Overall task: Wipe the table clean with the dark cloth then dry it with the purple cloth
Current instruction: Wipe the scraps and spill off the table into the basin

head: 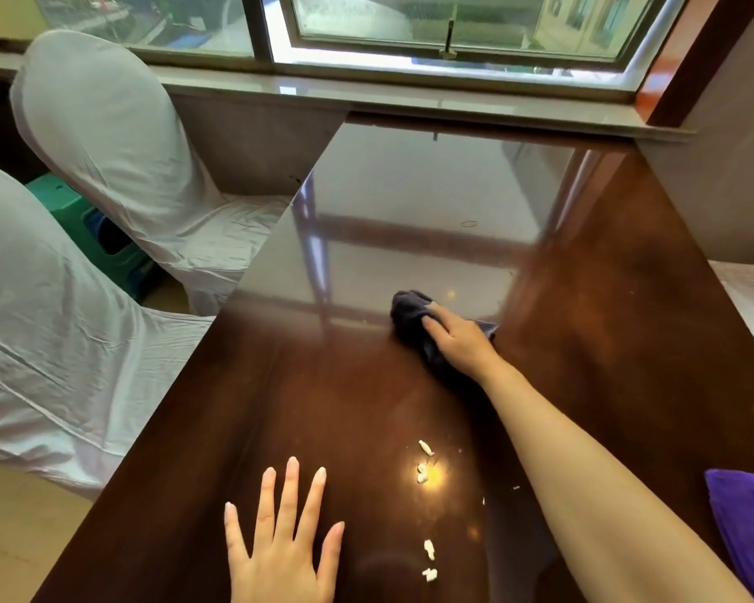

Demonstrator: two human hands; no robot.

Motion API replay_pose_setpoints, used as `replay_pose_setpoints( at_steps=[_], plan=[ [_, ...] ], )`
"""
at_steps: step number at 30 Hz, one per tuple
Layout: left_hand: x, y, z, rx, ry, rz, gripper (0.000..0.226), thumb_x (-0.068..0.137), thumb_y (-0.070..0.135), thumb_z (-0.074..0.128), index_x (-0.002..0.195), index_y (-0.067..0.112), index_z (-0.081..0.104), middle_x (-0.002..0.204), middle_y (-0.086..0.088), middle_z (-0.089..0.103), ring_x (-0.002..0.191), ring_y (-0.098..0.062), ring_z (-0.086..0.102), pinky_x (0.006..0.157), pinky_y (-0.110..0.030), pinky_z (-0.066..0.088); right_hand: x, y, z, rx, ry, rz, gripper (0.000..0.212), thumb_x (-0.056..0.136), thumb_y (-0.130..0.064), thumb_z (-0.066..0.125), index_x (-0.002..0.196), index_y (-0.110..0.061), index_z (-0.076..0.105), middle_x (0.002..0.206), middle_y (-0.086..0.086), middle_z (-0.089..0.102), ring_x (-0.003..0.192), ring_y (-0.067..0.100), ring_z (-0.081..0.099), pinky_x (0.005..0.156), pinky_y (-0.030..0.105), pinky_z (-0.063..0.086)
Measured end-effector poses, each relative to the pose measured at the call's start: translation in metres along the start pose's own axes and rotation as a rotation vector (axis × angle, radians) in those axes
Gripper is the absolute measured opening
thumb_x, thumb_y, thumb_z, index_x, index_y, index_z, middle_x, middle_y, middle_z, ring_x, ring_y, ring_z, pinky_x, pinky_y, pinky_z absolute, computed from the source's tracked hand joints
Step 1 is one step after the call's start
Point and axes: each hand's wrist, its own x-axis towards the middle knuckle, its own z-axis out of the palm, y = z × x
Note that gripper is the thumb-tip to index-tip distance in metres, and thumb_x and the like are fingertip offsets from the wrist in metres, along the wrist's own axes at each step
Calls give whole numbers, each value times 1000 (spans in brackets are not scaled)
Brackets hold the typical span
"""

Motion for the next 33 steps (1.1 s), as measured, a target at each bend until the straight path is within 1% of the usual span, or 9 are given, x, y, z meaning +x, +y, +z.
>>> replay_pose_setpoints(
  at_steps=[3, 5, 7, 9, 13, 17, 24, 29, 33],
  plan=[
    [3, -1, 4, -8, 30, 11, 59, 87, 62, 7, 142, 40, 11, 156, 14, -6, 143, -9, -4, 114, -50, 1, -6, -3, 6, -84, -152, -129, 37, 94, -18, 47, 131, -13, 48, 143, 10, 44, 137, 18, 32, 109, 21, 17],
    [2, 0, 2, -1, 24, -4, 59, 88, 62, 7, 142, 39, 12, 156, 10, 10, 143, -8, -5, 114, -51, 2, -21, -3, 7, -102, -222, -152, 39, 94, -22, 46, 133, -18, 45, 146, 6, 40, 138, 14, 29, 113, 26, 16],
    [-2, 2, -1, 24, -9, -23, 60, 89, 60, 6, 142, 34, 19, 152, 1, 29, 143, -11, -3, 113, -51, 3, -38, -3, 6, -101, -272, -150, 42, 95, -26, 45, 136, -23, 41, 149, 3, 35, 138, 12, 26, 112, 22, 13],
    [-6, 4, -5, 59, -48, -33, 62, 90, 59, 4, 140, 30, 27, 148, -4, 35, 143, -18, 9, 111, -54, 8, -55, -7, 8, -106, -318, -156, 42, 95, -27, 43, 137, -25, 38, 151, 2, 32, 139, 11, 24, 110, 19, 12],
    [-7, 7, -12, 101, -86, -31, 67, 89, 57, 0, 139, 27, 34, 148, -6, 37, 139, -26, 26, 108, -62, 20, -85, -14, 12, -94, -363, -172, 42, 96, -26, 42, 138, -25, 37, 151, 2, 32, 140, 12, 23, 114, 26, 14],
    [-8, 8, -12, 115, -73, -38, 70, 87, 60, -3, 141, 28, 27, 151, -5, 30, 141, -25, 19, 110, -62, 14, -113, -17, 16, -101, -389, -185, 43, 96, -28, 41, 139, -26, 35, 151, 1, 31, 139, 13, 24, 115, 30, 15],
    [-9, 2, 0, 136, -50, -50, 58, 89, 58, 8, 143, 37, 1, 158, 4, 3, 144, -18, -5, 113, -56, -3, -154, -21, 24, -107, -398, -220, 43, 96, -27, 41, 138, -25, 36, 150, 2, 33, 139, 14, 25, 114, 30, 17],
    [-8, -1, 4, 108, -34, -33, 57, 90, 55, 17, 143, 37, 4, 158, 4, 3, 144, -18, -5, 113, -56, -5, -182, -26, 28, -103, -417, -237, 43, 96, -27, 41, 138, -23, 35, 150, 4, 34, 138, 16, 27, 114, 31, 18],
    [-7, -2, 4, 97, -37, -35, 56, 91, 54, 18, 143, 37, 4, 158, 4, 2, 144, -17, -6, 113, -55, -6, -212, -29, 29, -100, -450, -245, 42, 96, -27, 41, 138, -25, 36, 150, 2, 33, 138, 15, 26, 111, 25, 15]
  ],
)
